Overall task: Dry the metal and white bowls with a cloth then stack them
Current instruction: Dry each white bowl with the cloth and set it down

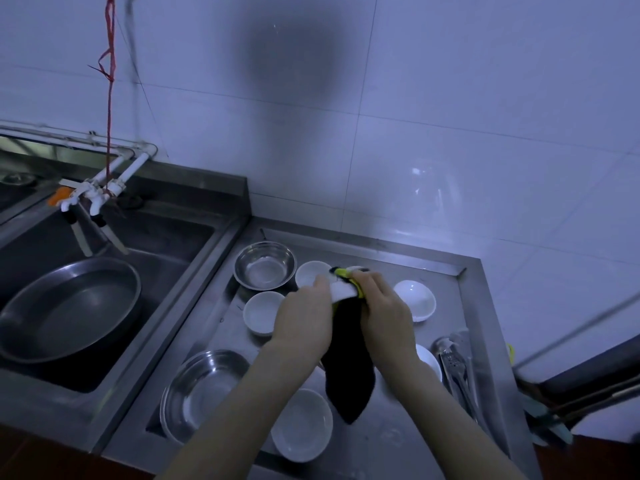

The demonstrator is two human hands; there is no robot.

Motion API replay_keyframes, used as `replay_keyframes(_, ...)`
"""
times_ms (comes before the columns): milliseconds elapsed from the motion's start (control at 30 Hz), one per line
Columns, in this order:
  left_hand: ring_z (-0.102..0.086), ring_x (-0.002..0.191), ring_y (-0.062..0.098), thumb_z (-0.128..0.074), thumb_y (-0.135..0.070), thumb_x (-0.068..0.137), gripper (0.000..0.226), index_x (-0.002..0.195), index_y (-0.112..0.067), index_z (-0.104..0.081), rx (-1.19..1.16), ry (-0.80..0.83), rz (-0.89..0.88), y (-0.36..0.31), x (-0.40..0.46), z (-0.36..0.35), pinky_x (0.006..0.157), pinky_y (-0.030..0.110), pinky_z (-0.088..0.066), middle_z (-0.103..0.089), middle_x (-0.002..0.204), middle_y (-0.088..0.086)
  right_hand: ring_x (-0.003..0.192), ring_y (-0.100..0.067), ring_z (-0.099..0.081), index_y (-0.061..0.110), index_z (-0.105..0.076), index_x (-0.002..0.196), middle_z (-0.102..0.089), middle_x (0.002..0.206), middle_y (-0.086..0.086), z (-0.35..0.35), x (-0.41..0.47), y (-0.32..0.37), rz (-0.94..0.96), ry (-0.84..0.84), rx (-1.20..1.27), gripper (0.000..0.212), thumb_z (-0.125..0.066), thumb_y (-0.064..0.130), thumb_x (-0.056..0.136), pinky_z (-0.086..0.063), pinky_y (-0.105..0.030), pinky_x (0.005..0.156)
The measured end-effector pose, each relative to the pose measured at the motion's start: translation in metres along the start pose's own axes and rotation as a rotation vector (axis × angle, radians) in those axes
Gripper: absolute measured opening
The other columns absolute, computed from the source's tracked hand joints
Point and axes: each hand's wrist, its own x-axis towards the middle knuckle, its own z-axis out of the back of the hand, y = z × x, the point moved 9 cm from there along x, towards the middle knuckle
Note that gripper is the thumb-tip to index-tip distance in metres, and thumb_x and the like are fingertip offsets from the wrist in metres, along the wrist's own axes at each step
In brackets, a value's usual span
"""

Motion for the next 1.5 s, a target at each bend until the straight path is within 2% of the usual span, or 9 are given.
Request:
replay_keyframes(100, -0.066, 0.097, 0.027, -0.040, -0.009, 0.098, 0.039, 0.136, -0.015, -0.038, 0.012, -0.113, -0.010, -0.006, -0.002, 0.010, 0.068, 0.031, -0.042, -0.065, 0.111, 0.007, 0.090, -0.022, -0.062, 0.024, -0.058, 0.118, -0.062, 0.113, 0.002, 0.002, -0.002, -0.004, -0.044, -0.065, 0.049, 0.038, -0.038, 0.022, 0.085, -0.053, -0.035, 0.073)
replay_keyframes(267, -0.065, 0.088, 0.024, -0.052, -0.019, 0.096, 0.029, 0.125, -0.019, -0.052, -0.672, -0.117, 0.118, 0.025, -0.009, -0.015, 0.080, 0.042, -0.054, -0.069, 0.100, 0.008, 0.091, -0.020, -0.056, 0.019, -0.058, 0.102, -0.065, 0.097, 0.000, -0.006, -0.026, -0.060, -0.646, -0.150, 0.511, 0.020, -0.046, 0.007, 0.092, -0.040, -0.025, 0.077)
replay_keyframes(467, -0.061, 0.090, 0.037, -0.041, -0.007, 0.098, 0.017, 0.113, -0.005, -0.048, -0.422, -0.029, 0.046, 0.015, -0.006, -0.013, 0.071, 0.042, -0.045, -0.064, 0.095, 0.017, 0.094, -0.014, -0.058, 0.024, -0.058, 0.118, -0.064, 0.105, 0.006, 0.011, -0.012, -0.029, -0.375, -0.129, 0.321, 0.037, -0.040, 0.006, 0.090, -0.043, -0.017, 0.077)
replay_keyframes(600, -0.066, 0.097, 0.026, -0.039, -0.005, 0.098, 0.028, 0.125, -0.012, -0.042, 0.133, -0.099, -0.083, -0.010, -0.008, 0.011, 0.066, 0.029, -0.042, -0.063, 0.112, 0.007, 0.087, -0.030, -0.062, 0.025, -0.057, 0.120, -0.060, 0.116, 0.000, -0.002, -0.006, 0.001, -0.032, 0.004, -0.030, 0.042, -0.036, 0.022, 0.084, -0.052, -0.039, 0.067)
replay_keyframes(900, -0.063, 0.099, 0.026, -0.046, -0.006, 0.096, 0.030, 0.124, -0.014, -0.053, -0.762, -0.061, 0.076, 0.022, -0.007, -0.017, 0.085, 0.037, -0.052, -0.067, 0.105, 0.007, 0.091, -0.018, -0.055, 0.012, -0.060, 0.112, -0.063, 0.095, 0.001, 0.001, -0.021, -0.047, -0.610, -0.119, 0.449, 0.026, -0.048, 0.003, 0.091, -0.044, -0.032, 0.084)
replay_keyframes(1033, -0.063, 0.095, 0.035, -0.043, -0.005, 0.095, 0.025, 0.119, -0.007, -0.049, -0.443, -0.010, -0.021, 0.011, 0.003, -0.002, 0.078, 0.041, -0.049, -0.066, 0.102, 0.016, 0.097, -0.013, -0.059, 0.023, -0.059, 0.121, -0.063, 0.107, 0.011, 0.018, -0.008, -0.024, -0.330, -0.127, 0.278, 0.039, -0.041, 0.005, 0.091, -0.043, -0.020, 0.085)
replay_keyframes(1167, -0.066, 0.100, 0.030, -0.042, -0.002, 0.095, 0.045, 0.139, -0.012, -0.034, 0.158, -0.081, -0.156, -0.015, 0.002, 0.016, 0.069, 0.032, -0.046, -0.064, 0.113, 0.010, 0.090, -0.026, -0.063, 0.023, -0.059, 0.121, -0.062, 0.115, 0.001, 0.012, 0.002, 0.001, -0.018, -0.048, 0.014, 0.042, -0.038, 0.019, 0.085, -0.052, -0.040, 0.071)
replay_keyframes(1300, -0.063, 0.101, 0.022, -0.052, -0.020, 0.095, 0.047, 0.140, -0.024, -0.043, -0.486, -0.158, -0.050, 0.011, 0.002, 0.018, 0.077, 0.028, -0.046, -0.062, 0.120, 0.002, 0.092, -0.012, -0.056, 0.021, -0.061, 0.114, -0.064, 0.099, 0.010, 0.026, -0.005, -0.024, -0.334, -0.201, 0.317, 0.031, -0.041, 0.011, 0.091, -0.037, -0.002, 0.078)
replay_keyframes(1500, -0.062, 0.090, 0.038, -0.040, -0.021, 0.091, 0.039, 0.128, -0.011, -0.046, -0.634, -0.035, 0.009, 0.011, -0.002, -0.014, 0.079, 0.050, -0.051, -0.067, 0.099, 0.019, 0.088, -0.016, -0.056, 0.019, -0.060, 0.109, -0.061, 0.088, 0.014, 0.006, -0.018, -0.049, -0.593, -0.112, 0.462, 0.025, -0.048, 0.005, 0.092, -0.037, -0.004, 0.067)
